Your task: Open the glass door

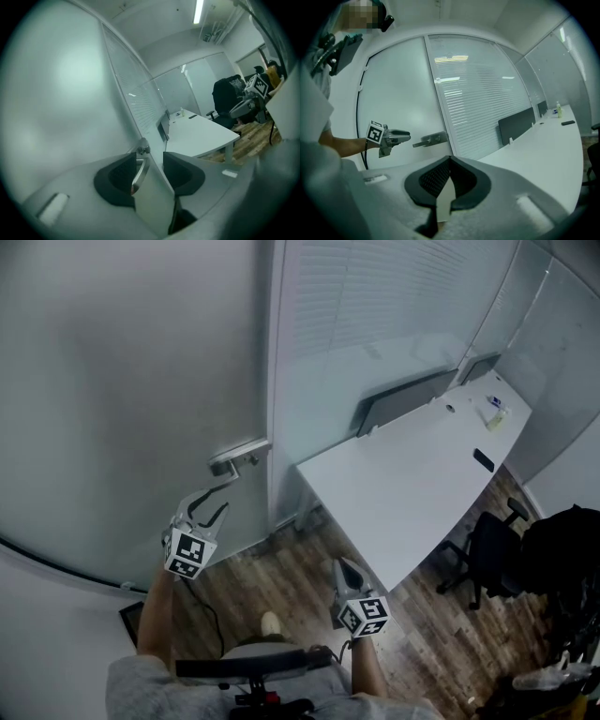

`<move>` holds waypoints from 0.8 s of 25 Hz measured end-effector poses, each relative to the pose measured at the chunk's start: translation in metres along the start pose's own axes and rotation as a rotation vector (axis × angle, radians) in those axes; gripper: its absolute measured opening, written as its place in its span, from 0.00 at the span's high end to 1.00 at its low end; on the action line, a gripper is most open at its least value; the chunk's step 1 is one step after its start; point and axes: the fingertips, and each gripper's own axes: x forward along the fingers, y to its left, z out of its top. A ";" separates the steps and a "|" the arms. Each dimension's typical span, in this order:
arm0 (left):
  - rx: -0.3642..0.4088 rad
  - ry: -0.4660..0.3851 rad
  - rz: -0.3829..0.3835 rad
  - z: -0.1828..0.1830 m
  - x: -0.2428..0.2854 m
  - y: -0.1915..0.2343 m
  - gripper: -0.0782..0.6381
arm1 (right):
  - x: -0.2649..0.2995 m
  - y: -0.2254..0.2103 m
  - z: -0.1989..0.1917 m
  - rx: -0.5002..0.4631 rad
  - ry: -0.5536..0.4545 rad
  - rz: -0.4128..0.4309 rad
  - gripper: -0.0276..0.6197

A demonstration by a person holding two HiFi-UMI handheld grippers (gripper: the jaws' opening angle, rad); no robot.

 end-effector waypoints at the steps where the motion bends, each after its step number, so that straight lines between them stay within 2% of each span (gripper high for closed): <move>1: 0.022 0.016 -0.017 -0.004 0.005 0.000 0.62 | 0.000 -0.002 -0.001 0.002 0.002 -0.007 0.95; 6: 0.120 0.098 -0.077 -0.024 0.024 0.001 0.58 | -0.002 -0.008 -0.006 0.028 0.005 -0.034 0.95; 20: 0.261 0.250 -0.167 -0.071 0.064 0.011 0.55 | -0.004 -0.016 -0.029 0.064 0.047 -0.088 0.95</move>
